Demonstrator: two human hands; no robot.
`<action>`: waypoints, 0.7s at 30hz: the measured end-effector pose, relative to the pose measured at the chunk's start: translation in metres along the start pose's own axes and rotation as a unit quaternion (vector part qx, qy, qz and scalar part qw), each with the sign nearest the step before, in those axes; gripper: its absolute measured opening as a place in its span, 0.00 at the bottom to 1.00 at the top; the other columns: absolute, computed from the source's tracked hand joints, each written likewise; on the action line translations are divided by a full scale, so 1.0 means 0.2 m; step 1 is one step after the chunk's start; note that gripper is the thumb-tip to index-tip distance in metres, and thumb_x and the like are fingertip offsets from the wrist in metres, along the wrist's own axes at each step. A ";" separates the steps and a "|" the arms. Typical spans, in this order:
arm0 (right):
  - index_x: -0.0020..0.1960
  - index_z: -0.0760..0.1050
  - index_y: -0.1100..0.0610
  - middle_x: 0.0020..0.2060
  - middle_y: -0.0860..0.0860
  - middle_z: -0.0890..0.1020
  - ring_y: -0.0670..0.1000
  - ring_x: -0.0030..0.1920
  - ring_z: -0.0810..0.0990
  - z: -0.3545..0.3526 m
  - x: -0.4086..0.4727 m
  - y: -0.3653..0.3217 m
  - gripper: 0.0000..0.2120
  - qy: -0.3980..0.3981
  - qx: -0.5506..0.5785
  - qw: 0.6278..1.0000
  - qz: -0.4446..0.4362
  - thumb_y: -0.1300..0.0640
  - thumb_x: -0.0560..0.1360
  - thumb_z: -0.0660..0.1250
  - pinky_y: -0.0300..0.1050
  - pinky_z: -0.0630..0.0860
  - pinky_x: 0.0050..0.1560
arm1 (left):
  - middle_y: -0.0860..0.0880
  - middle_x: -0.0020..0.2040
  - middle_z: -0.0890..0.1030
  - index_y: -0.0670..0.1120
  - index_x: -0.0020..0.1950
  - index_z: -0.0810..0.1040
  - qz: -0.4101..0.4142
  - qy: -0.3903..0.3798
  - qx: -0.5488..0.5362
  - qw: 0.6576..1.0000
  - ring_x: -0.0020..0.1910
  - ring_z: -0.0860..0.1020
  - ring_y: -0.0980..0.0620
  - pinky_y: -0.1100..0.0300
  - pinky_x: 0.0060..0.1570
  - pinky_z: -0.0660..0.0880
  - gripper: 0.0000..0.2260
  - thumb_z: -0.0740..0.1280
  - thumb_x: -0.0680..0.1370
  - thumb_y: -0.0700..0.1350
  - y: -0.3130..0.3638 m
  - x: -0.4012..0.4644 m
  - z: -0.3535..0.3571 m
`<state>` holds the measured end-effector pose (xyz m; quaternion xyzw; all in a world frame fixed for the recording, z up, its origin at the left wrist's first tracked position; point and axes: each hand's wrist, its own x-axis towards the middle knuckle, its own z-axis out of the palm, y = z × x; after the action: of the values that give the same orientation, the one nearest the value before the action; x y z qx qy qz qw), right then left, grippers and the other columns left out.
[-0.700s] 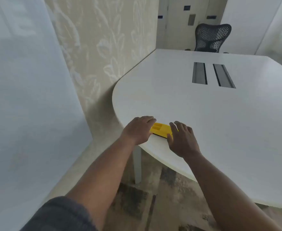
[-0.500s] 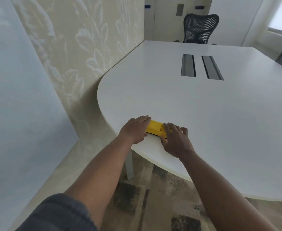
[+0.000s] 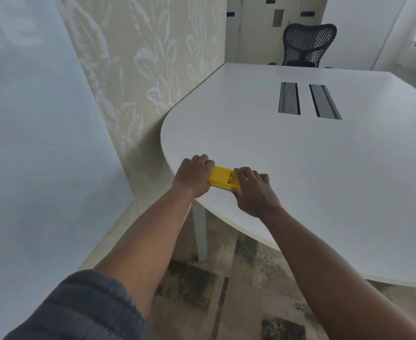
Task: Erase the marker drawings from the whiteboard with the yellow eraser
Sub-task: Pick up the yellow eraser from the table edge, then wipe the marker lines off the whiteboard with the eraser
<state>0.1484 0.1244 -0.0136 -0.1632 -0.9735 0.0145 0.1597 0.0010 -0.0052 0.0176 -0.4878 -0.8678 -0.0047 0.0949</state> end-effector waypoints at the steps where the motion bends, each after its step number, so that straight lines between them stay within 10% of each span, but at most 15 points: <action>1: 0.72 0.65 0.59 0.65 0.55 0.73 0.59 0.59 0.76 -0.03 0.02 -0.06 0.27 0.013 0.003 1.000 -0.009 0.49 0.78 0.66 0.56 0.68 0.59 | 0.46 0.64 0.75 0.46 0.68 0.71 -0.010 0.015 0.003 1.000 0.64 0.74 0.44 0.48 0.60 0.72 0.21 0.69 0.76 0.47 -0.05 -0.04 -0.05; 21: 0.70 0.66 0.60 0.59 0.55 0.76 0.59 0.57 0.76 -1.00 0.10 -2.11 0.29 0.252 0.250 0.892 -0.280 0.43 0.77 0.66 0.56 0.70 0.55 | 0.43 0.74 0.72 0.41 0.73 0.71 -0.166 0.264 0.227 0.922 0.77 0.66 0.43 0.49 0.75 0.66 0.28 0.67 0.72 0.32 -0.96 -1.77 -1.45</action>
<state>0.0608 -0.2738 0.2157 0.1636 -0.8699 0.1705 0.4329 0.0644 -0.4333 0.2585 -0.2830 -0.8575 0.0484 0.4269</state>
